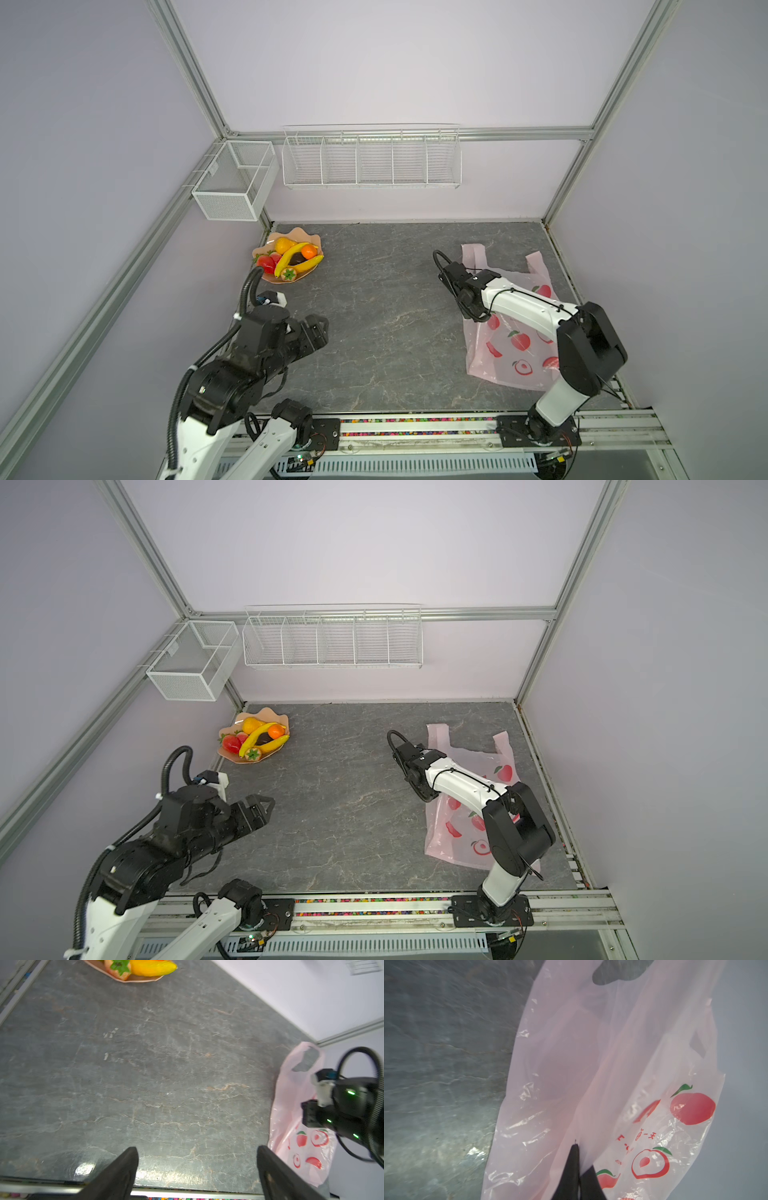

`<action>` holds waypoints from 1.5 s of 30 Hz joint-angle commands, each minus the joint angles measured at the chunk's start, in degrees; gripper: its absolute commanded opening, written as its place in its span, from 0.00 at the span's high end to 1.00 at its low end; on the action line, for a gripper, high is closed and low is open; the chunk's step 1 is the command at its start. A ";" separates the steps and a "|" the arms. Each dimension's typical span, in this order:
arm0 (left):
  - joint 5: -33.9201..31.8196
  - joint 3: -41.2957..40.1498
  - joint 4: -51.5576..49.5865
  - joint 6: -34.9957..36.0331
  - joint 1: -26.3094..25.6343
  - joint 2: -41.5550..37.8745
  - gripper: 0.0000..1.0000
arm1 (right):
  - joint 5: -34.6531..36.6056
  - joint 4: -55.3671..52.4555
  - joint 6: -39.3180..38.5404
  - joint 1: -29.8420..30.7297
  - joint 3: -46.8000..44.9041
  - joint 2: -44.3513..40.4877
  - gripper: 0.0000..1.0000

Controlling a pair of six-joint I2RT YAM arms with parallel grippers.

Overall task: Place the fruits into the plastic bag
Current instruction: Pick up the plastic bag from the middle-right of the table, then open the plastic bag at the center of the table.

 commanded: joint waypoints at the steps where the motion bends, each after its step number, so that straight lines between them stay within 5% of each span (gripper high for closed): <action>1: -6.08 2.65 0.56 -5.41 0.05 3.65 0.09 | 0.68 7.41 -13.68 4.96 0.97 -2.81 0.94; 10: 1.68 22.03 7.13 1.46 15.67 23.08 0.08 | -3.13 21.30 -34.88 21.71 -5.94 -7.25 0.94; 15: 3.44 29.01 9.09 2.99 16.11 29.88 0.08 | -8.04 26.17 -46.86 29.42 -13.66 -11.24 0.94; 22: 7.87 25.74 13.47 4.00 16.05 33.26 0.10 | -14.58 24.36 -55.93 33.61 -17.50 -16.14 0.94; 28: 10.98 17.86 16.06 7.48 13.37 34.27 0.11 | -20.12 22.93 -69.02 35.44 -23.22 -20.74 0.94; 38: 21.90 13.11 22.21 16.11 1.08 44.42 0.09 | -21.56 19.95 -72.70 34.12 -21.82 -17.61 0.94; 45: 36.75 11.94 28.83 16.95 -6.93 50.72 0.07 | -20.61 20.16 -72.39 34.12 -22.26 -17.71 0.94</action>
